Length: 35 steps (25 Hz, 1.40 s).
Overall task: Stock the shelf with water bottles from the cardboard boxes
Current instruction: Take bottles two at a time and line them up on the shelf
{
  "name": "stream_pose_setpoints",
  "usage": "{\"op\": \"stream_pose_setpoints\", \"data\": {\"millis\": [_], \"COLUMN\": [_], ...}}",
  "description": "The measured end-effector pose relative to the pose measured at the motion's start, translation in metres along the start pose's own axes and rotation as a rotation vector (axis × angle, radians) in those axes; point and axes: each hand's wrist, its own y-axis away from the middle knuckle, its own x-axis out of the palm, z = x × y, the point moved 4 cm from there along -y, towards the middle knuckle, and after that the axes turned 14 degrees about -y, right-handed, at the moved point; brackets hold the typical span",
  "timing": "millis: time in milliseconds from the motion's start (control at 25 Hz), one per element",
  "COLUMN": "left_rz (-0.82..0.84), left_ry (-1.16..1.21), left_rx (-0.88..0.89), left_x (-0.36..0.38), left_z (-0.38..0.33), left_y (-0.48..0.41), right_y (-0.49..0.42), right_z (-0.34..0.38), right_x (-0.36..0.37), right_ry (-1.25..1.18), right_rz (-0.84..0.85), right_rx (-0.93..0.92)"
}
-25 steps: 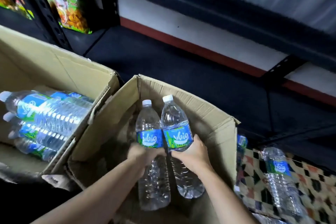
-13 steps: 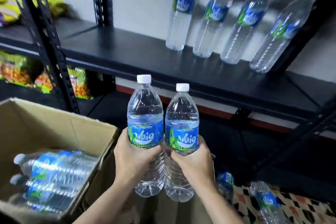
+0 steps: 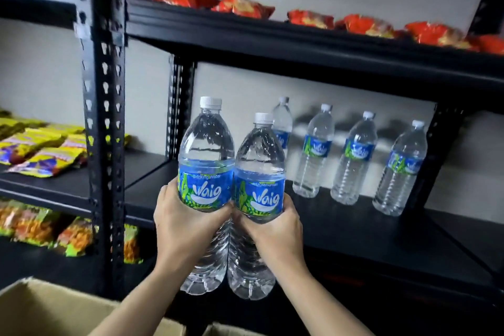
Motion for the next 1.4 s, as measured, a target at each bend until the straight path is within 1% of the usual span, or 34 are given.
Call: {"op": "stream_pose_setpoints", "data": {"millis": [200, 280, 400, 640, 760, 960, 1120, 1200, 1280, 1400], "left_rz": [-0.017, -0.021, -0.026, -0.055, -0.081, -0.095, -0.095, -0.09, -0.093, -0.096], "left_ry": [-0.037, -0.037, -0.032, -0.029, -0.03, -0.068, -0.081, -0.082, -0.083, -0.083], "left_rx": [0.007, 0.016, 0.025, 0.024, 0.006, 0.025, 0.032, 0.029, 0.028, 0.032], "left_x": [0.005, 0.01, 0.023, 0.051, 0.058, 0.057, 0.056, 0.056, 0.056, 0.058], "left_z": [-0.004, -0.006, -0.002, 0.024, 0.035, 0.051, 0.06, 0.061, 0.059, 0.054], "left_y": [-0.07, -0.092, -0.118, -0.149, -0.162, -0.178, -0.18, -0.178, -0.176, -0.174], "right_y": [-0.056, -0.077, -0.104, -0.158, -0.185, -0.21, -0.214, -0.209, -0.199, -0.175], "right_z": [0.008, 0.005, -0.001, -0.047, -0.075, -0.109, -0.118, -0.117, -0.119, -0.14], "right_x": [0.043, 0.058, 0.076, 0.113, 0.131, 0.147, 0.145, 0.142, 0.141, 0.138], "right_ry": [-0.016, -0.031, 0.008, 0.016, -0.023, -0.009, -0.016, 0.002, 0.068, 0.206], "right_rz": [0.021, 0.011, -0.01, -0.106, -0.17, -0.162, -0.135, -0.094, -0.054, -0.012], "right_rx": [-0.009, -0.006, 0.013, 0.033, -0.005, -0.057, -0.048, -0.015, 0.045, 0.2]}}
